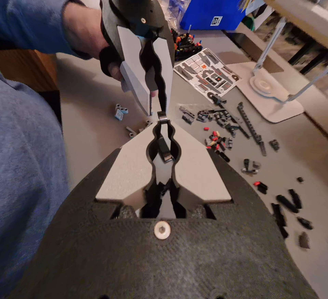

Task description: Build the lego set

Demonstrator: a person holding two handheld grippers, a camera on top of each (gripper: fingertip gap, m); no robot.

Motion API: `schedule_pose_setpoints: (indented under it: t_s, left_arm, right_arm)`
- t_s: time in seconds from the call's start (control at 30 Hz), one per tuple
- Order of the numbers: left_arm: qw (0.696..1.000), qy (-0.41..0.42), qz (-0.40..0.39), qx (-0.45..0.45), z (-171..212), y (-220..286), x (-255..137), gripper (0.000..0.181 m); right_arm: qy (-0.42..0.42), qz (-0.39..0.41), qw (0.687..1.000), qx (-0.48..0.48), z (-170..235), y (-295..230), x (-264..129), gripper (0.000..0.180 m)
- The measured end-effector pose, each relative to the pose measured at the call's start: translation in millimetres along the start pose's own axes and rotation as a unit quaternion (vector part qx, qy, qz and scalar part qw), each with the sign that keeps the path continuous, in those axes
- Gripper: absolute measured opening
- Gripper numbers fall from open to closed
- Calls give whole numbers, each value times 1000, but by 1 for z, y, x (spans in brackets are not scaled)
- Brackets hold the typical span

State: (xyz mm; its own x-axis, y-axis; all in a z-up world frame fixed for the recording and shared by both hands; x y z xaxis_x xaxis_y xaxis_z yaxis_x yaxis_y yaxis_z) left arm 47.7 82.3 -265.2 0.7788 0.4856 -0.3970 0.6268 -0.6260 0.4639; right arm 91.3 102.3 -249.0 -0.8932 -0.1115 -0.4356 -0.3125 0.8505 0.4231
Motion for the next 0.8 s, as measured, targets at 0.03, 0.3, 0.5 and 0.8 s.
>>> schedule_pose_setpoints:
  t_s: [0.03,0.3,0.5,0.8]
  left_arm:
    - [1000,6,11,-15,-1,1,-1,20]
    - [983,50,120,-126,-8,17,-6,17]
    - [975,80,138,-154,-6,20,-13,5]
    - [984,65,78,-148,-2,11,-20,3]
  right_arm:
    - [-6,11,1000,-24,-1,0,1,4]
    - [-24,38,991,-128,-10,-9,6,4]
    - [-30,39,984,-171,-18,-12,16,4]
    - [-67,45,971,-223,-25,-11,16,11]
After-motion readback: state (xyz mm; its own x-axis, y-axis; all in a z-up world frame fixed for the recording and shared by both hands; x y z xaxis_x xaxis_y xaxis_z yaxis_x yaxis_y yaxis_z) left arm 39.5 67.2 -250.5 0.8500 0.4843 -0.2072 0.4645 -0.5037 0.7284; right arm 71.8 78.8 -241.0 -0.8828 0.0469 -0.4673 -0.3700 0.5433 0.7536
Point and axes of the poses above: each gripper's, where its closed fingertips meet, x out along the fingers, z out of its underside, y = z × x across the jaws, the point moved 2 cm from there along -x, back along the fingers, and after that the axes turned 15 degrees about -x, right-handed, at the moved point
